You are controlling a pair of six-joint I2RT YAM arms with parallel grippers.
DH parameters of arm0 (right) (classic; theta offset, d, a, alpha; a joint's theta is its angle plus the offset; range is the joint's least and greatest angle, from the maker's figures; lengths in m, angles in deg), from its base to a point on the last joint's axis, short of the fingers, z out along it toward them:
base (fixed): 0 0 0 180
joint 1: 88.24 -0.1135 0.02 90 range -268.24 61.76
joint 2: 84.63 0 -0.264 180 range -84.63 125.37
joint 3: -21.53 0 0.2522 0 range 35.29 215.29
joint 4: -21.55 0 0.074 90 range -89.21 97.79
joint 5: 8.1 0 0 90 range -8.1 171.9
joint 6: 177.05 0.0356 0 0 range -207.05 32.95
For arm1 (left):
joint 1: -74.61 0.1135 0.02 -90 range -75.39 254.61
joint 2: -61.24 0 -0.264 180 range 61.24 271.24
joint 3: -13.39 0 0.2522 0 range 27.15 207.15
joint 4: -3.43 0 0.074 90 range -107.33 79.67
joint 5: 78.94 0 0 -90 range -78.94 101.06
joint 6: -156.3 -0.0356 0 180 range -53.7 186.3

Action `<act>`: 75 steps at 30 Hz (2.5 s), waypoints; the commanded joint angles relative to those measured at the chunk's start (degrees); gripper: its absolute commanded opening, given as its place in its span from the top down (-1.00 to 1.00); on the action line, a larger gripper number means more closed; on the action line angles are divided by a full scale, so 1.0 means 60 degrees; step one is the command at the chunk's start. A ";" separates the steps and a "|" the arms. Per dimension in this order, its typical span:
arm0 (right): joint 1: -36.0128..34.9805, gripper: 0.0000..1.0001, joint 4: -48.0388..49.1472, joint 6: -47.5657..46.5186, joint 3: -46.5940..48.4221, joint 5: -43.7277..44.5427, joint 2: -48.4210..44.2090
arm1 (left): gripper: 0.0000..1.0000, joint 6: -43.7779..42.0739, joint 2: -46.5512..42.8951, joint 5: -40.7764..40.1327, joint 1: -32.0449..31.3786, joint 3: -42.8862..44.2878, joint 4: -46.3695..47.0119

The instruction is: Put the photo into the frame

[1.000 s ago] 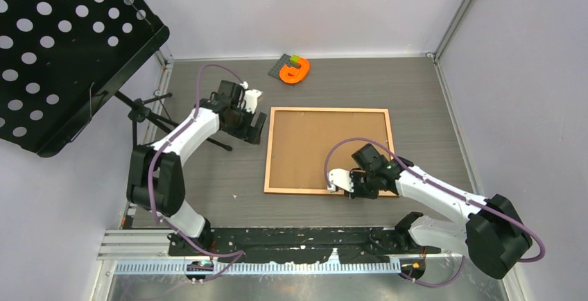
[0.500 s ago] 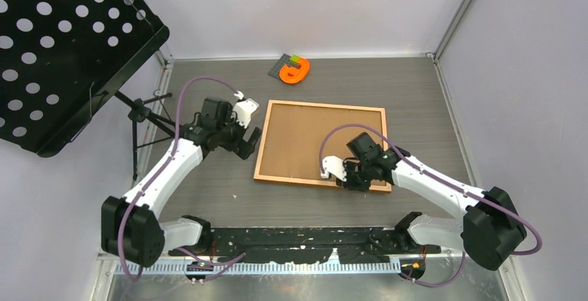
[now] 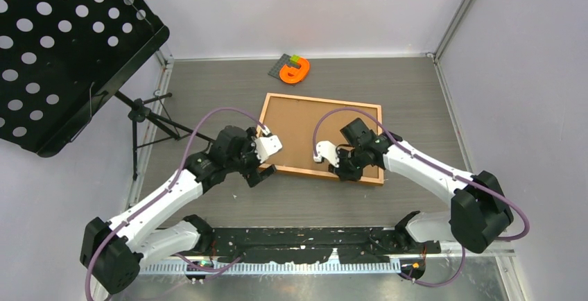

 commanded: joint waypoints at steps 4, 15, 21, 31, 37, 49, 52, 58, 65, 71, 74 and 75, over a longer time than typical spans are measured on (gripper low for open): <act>0.0364 0.89 -0.0157 0.0503 0.1344 -0.0904 0.0183 | -0.99 -0.1108 -0.0289 -0.1353 -0.1501 -0.0261 0.1554; 0.0904 0.89 -0.0876 0.0815 0.2313 -0.1670 0.0537 | -0.99 -0.3031 0.0127 -0.3776 -0.3977 -0.1213 0.3821; 0.0994 0.89 -0.1128 0.0907 0.2629 -0.1813 0.0585 | -0.99 -0.3910 0.0973 -0.4599 -0.4590 -0.1727 0.5435; 0.1118 0.88 -0.1233 0.0973 0.2633 -0.1931 0.0469 | -0.75 -0.4685 0.2061 -0.4726 -0.4620 -0.1750 0.6566; 0.1124 0.88 -0.1266 0.0984 0.2669 -0.2003 0.0472 | -0.59 -0.4967 0.2421 -0.4796 -0.4619 -0.1787 0.6888; 0.1122 0.89 -0.1344 0.0995 0.2648 -0.2004 0.0384 | -0.33 -0.5160 0.2792 -0.4914 -0.4616 -0.1638 0.7079; 0.1123 0.89 -0.1333 0.0995 0.2620 -0.1985 0.0355 | -0.23 -0.5244 0.2884 -0.4969 -0.4610 -0.1659 0.7196; 0.1133 0.89 -0.1357 0.0997 0.2595 -0.1950 0.0319 | -0.07 -0.5304 0.2982 -0.5031 -0.4606 -0.1662 0.7342; 0.1129 0.88 -0.1377 0.0991 0.2595 -0.1919 0.0296 | 0.29 -0.5335 0.3105 -0.5052 -0.4595 -0.1615 0.7459; 0.1126 0.89 -0.1421 0.0991 0.2624 -0.1849 0.0267 | 1.00 -0.5334 0.3187 -0.5098 -0.4590 -0.1496 0.7460; 0.1130 0.89 -0.1432 0.1059 0.2653 -0.1758 0.0227 | 1.00 -0.5275 0.3146 -0.5190 -0.4585 -0.1361 0.7298; 0.1137 0.88 -0.1432 0.1150 0.2685 -0.1705 0.0197 | 1.00 -0.5231 0.3113 -0.5223 -0.4584 -0.1266 0.7190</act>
